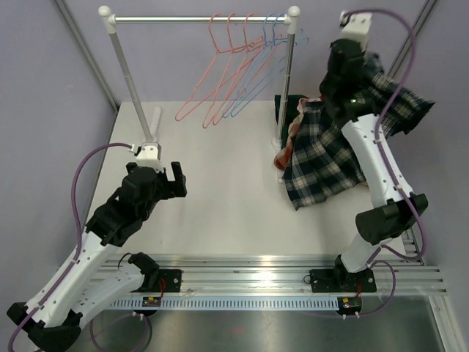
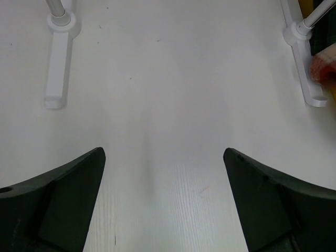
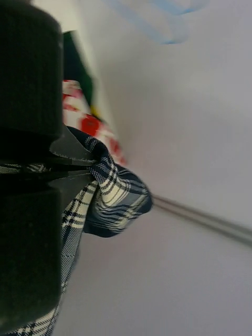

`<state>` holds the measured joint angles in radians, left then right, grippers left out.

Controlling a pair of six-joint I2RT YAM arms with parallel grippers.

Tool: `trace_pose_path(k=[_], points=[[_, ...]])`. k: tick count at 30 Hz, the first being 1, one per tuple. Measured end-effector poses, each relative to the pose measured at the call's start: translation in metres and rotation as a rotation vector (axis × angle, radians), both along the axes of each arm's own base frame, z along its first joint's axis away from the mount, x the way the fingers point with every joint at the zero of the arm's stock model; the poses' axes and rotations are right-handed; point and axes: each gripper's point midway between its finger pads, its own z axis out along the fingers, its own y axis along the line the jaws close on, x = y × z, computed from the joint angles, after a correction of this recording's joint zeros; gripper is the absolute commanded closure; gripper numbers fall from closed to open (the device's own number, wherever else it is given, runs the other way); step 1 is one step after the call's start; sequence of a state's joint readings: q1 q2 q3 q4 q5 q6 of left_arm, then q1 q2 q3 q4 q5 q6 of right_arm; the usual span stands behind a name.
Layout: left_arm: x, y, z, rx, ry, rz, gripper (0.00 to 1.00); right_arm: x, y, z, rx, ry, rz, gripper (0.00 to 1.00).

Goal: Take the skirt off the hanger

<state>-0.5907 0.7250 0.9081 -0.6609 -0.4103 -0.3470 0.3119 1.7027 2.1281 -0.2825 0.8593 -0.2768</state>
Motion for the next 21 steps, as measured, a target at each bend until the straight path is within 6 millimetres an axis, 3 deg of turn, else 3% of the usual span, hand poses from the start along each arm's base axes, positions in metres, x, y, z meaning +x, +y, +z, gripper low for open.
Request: trace_pose_path(k=[2,3,5,7,9,11,13,17,20,21], points=[[-0.001,0.001,0.0,-0.006,0.002,0.003,0.01,0.03,0.018,-0.091,0.039,0.162,0.078,0.8],[-0.001,0.0,0.0,-0.01,0.002,0.004,0.01,0.04,0.026,-0.14,0.065,0.256,0.112,0.68],[-0.002,0.0,-0.001,-0.012,0.008,0.006,0.01,0.047,0.034,-0.234,0.12,0.442,0.148,0.63],[-0.004,0.001,-0.004,-0.007,0.02,0.006,0.01,0.037,0.037,-0.301,0.169,0.585,0.156,0.3],[-0.006,0.003,-0.006,-0.002,0.028,0.007,0.01,0.02,0.037,-0.341,0.214,0.685,0.15,0.01],[-0.009,0.005,-0.006,0.002,0.034,0.009,0.01,0.011,0.038,-0.342,0.249,0.693,0.156,0.0],[-0.012,0.007,-0.005,-0.002,0.03,0.014,0.01,0.005,0.041,-0.324,0.29,0.652,0.171,0.01],[-0.019,0.013,-0.003,-0.008,0.023,0.023,0.01,-0.029,0.045,-0.243,0.409,0.469,0.247,0.01],[-0.025,0.017,0.002,-0.024,0.001,0.021,0.01,-0.084,0.053,-0.177,0.519,0.281,0.396,0.01],[-0.027,0.017,0.004,-0.033,-0.01,0.016,0.01,-0.107,0.056,-0.165,0.549,0.232,0.452,0.0]])
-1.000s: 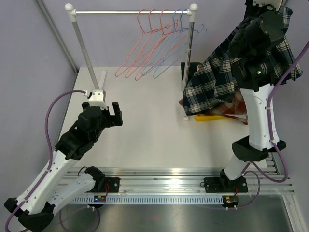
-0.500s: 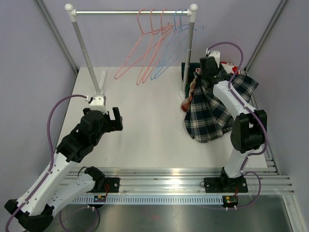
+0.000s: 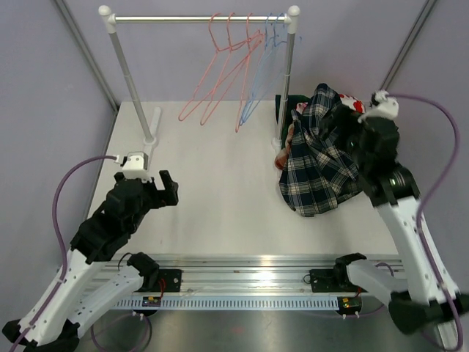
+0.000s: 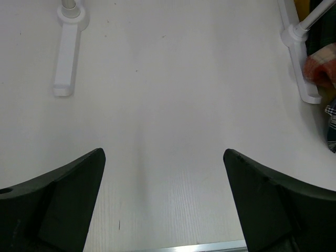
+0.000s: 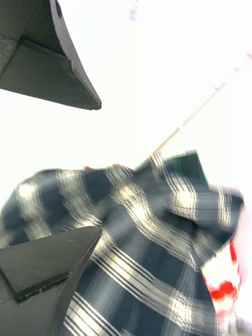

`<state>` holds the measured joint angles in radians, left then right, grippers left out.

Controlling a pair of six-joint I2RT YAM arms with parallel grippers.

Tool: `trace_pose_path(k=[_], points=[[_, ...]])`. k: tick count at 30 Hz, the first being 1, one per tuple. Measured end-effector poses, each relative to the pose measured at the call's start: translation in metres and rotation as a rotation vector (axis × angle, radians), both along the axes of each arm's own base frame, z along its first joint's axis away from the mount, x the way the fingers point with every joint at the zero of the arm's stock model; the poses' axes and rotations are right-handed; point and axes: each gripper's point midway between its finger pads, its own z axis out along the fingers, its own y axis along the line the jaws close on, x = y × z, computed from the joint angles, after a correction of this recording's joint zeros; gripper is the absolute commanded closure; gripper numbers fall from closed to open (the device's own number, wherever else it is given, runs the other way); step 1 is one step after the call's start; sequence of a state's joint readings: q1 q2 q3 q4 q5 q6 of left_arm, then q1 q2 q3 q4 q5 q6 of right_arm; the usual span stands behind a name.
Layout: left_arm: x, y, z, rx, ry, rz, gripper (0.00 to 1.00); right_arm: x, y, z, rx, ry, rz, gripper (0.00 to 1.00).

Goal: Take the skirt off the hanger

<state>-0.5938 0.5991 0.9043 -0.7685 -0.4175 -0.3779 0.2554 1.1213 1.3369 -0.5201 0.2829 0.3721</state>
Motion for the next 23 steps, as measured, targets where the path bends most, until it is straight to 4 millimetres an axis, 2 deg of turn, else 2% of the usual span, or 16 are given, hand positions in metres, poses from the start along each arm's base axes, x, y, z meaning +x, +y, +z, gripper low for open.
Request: trace_pose_path(k=[3,5,10,16,23], points=[[-0.008,0.0,0.009,-0.039,-0.039,-0.025,0.01,-0.067,0.009,0.012,0.121,-0.121,0.12,0.01],[-0.012,0.0,0.015,-0.064,-0.071,-0.04,0.01,-0.104,0.012,0.004,0.169,-0.163,0.174,0.0],[-0.021,0.001,0.024,-0.103,-0.121,-0.062,0.01,-0.152,0.012,-0.021,0.216,-0.19,0.237,0.01],[-0.024,0.001,0.024,-0.114,-0.128,-0.074,0.01,-0.177,0.012,-0.014,0.258,-0.264,0.268,0.0],[-0.025,0.001,0.025,-0.117,-0.133,-0.073,0.01,-0.177,0.015,-0.016,0.292,-0.251,0.273,0.0]])
